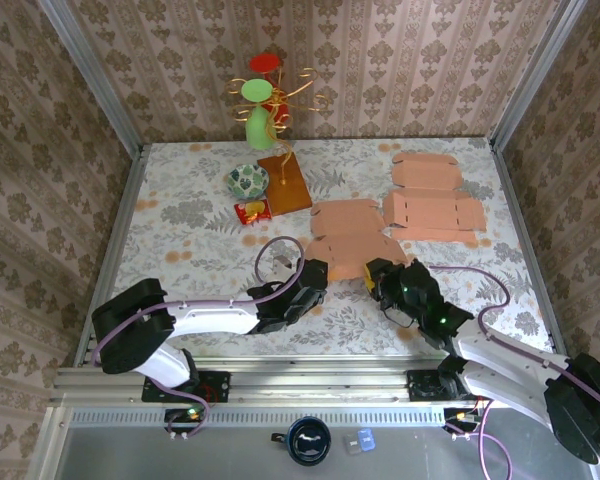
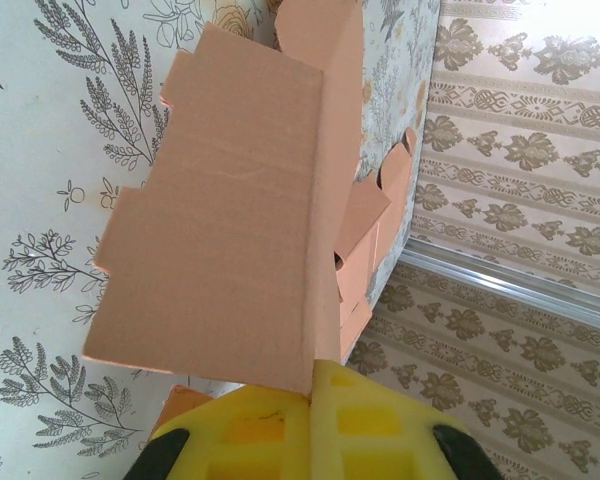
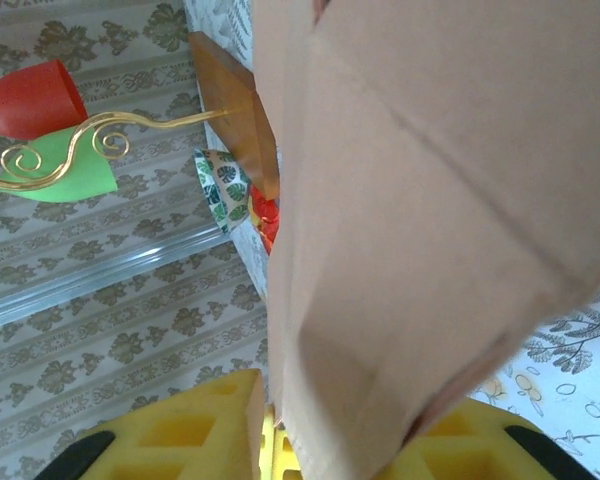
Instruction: Fold the paper box
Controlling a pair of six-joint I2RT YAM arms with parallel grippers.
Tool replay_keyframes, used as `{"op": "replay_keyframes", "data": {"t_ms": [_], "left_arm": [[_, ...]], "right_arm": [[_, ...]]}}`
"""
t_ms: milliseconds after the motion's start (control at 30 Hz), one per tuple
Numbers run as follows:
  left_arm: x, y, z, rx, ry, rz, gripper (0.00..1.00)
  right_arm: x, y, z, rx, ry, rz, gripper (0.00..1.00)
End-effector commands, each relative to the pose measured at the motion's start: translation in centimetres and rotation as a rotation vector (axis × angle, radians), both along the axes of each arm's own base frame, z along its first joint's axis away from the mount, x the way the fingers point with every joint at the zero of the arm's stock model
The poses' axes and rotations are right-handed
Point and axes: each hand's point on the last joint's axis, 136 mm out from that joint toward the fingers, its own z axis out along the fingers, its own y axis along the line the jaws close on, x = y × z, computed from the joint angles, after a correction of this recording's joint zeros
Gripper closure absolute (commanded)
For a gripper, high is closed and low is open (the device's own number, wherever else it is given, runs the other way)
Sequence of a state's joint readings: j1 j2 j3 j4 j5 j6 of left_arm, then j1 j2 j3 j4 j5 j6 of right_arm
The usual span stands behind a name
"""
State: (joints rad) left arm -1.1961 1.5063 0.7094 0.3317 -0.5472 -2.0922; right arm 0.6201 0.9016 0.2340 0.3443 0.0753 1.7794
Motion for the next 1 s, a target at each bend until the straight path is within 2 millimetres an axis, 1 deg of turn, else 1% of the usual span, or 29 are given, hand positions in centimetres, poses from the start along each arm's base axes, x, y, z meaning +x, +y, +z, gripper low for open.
{"op": "replay_keyframes", "data": {"t_ms": [0,67,233,267,467,533,567,667,700,733,833,967], "left_arm": [[0.5,-0.8,0.8,-0.299,0.166,0.149,1.0],[0.5,-0.8,0.8,-0.302,0.165,0.151,1.0],[0.5,-0.8,0.8,-0.304,0.165,0.15,1.0],[0.5,-0.8,0.8,-0.305,0.164,0.148,1.0],[0.3,-0.5,0.7,-0.297,0.165,0.149,1.0],[0.3,-0.4,0.7,-0.295,0.164,0.148,1.0],[0.3,-0.5,0.9,-0.293,0.159,0.139,0.94],[0.3,-0.5,1.3,-0.267,0.158,0.092,0.52],[0.3,-0.3,1.5,-0.254,0.16,0.074,0.42],[0.3,0.1,1.6,-0.23,0.149,0.06,0.36],[0.2,1.8,2.9,-0.141,0.131,-0.001,0.24],[0.1,6.1,5.4,0.032,0.088,-0.049,0.06]], "right_arm": [[1.0,-0.1,1.3,0.014,-0.042,-0.044,0.74],[1.2,0.0,1.4,0.016,-0.038,-0.045,0.82],[1.3,0.2,1.6,0.019,-0.034,-0.042,0.87],[1.3,0.2,1.6,0.019,-0.031,-0.045,0.91],[1.0,0.0,1.6,0.011,0.001,-0.047,0.99],[1.0,0.1,1.9,0.008,0.011,-0.042,1.0],[1.0,0.0,2.2,0.005,0.018,-0.041,1.0],[1.3,-0.4,3.8,-0.015,0.035,-0.041,1.0],[1.6,-0.5,4.4,-0.024,0.037,-0.039,1.0],[1.8,-0.7,5.0,-0.027,0.038,-0.038,1.0],[2.9,-1.1,7.7,-0.037,0.033,-0.029,1.0],[4.2,-1.7,11.3,-0.06,0.03,-0.032,1.0]]}}
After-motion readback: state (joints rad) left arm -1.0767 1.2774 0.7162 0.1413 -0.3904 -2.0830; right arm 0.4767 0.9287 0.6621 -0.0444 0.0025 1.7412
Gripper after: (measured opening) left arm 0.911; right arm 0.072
